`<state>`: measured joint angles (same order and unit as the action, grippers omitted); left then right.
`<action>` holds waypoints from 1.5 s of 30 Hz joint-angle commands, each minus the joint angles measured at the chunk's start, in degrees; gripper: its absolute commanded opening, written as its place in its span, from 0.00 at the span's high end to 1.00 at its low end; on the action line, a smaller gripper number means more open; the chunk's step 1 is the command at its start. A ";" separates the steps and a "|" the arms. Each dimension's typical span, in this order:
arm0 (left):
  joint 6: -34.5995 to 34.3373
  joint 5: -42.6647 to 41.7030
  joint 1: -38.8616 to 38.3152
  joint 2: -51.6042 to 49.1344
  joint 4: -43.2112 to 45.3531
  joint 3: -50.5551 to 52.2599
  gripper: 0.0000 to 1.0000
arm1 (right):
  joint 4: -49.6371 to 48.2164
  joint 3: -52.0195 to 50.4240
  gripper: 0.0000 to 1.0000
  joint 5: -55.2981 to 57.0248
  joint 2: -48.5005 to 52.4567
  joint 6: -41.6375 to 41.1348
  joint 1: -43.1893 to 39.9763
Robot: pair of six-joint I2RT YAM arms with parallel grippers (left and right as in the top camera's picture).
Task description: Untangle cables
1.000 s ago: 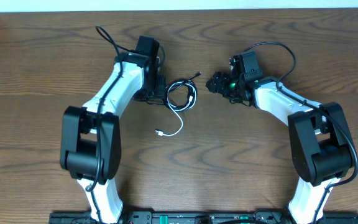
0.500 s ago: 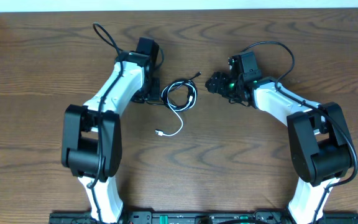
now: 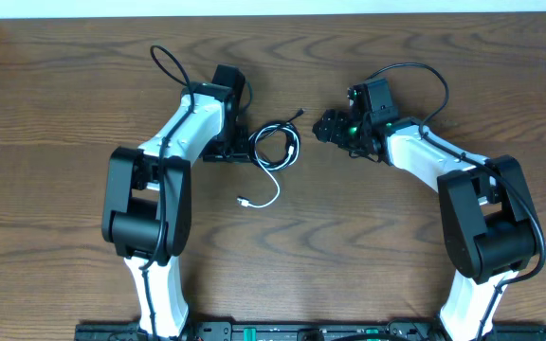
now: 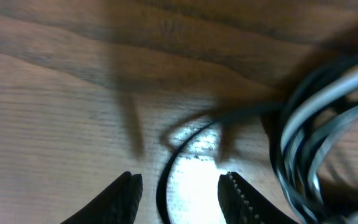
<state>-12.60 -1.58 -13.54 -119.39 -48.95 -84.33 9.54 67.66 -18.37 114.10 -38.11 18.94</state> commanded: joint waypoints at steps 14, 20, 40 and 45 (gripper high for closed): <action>-1.64 -2.84 0.24 3.65 3.56 0.20 0.93 | -6.16 -1.03 0.23 -8.15 1.31 6.51 1.73; -2.91 -11.76 0.24 11.41 8.02 0.22 0.93 | -6.08 -1.03 0.22 -7.69 1.31 7.37 3.78; -8.11 -22.40 -5.88 11.91 12.87 0.22 0.92 | -4.83 -1.03 0.21 -1.25 1.36 7.34 8.26; -8.11 -27.56 -5.90 11.91 15.56 0.22 0.92 | -4.55 -1.03 0.20 -1.36 1.36 5.31 8.35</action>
<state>-20.14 -23.73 -19.51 -107.20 -34.57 -83.83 4.91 67.00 -19.57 114.61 -31.90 26.74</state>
